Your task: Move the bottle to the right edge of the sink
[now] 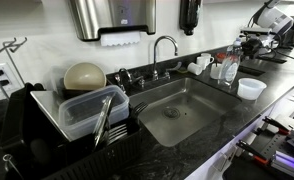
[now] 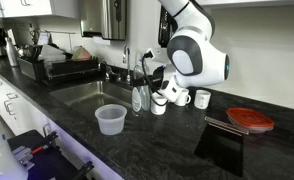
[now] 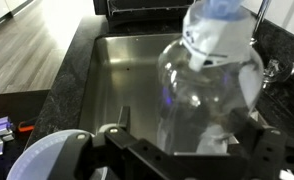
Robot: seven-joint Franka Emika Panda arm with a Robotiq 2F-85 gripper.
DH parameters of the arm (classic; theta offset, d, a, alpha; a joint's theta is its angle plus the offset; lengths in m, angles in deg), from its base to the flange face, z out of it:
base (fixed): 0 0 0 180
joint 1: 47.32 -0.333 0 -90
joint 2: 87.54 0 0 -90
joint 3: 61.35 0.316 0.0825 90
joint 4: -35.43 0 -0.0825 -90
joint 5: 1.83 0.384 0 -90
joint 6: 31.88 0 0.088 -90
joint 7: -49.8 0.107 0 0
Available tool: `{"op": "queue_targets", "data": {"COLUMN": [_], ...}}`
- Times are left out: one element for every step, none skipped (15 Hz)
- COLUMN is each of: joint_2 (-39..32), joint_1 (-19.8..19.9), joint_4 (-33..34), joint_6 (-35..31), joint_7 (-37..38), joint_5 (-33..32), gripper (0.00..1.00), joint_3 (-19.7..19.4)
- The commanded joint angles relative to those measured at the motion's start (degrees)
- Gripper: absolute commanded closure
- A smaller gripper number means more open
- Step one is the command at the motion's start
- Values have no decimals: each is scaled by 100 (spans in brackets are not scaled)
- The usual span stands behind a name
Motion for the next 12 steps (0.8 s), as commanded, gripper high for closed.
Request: {"op": "queue_targets", "data": {"joint_2": [18, 22, 38, 66, 95, 132, 166, 207, 248, 283, 335, 402], "joint_1": [105, 129, 145, 165, 186, 218, 246, 285, 343, 392, 443, 494], "joint_4": [-11, -10, -19, -39, -57, -82, -106, -135, -167, -192, -222, -266], "joint_6": [8, 3, -30, -68, -105, -136, -188, -239, -252, -262, -264, -245], "joint_7": [19, 24, 33, 41, 44, 45, 52, 62, 64, 77, 91, 107], "joint_5": [198, 224, 232, 245, 235, 220, 205, 185, 180, 181, 169, 176], "gripper": [0, 0, 0, 0, 0, 0, 0, 0, 0, 0, 0, 0], "joint_3": [-72, -97, -129, -167, -211, -267, -329, -403, -485, -556, -631, -695]}}
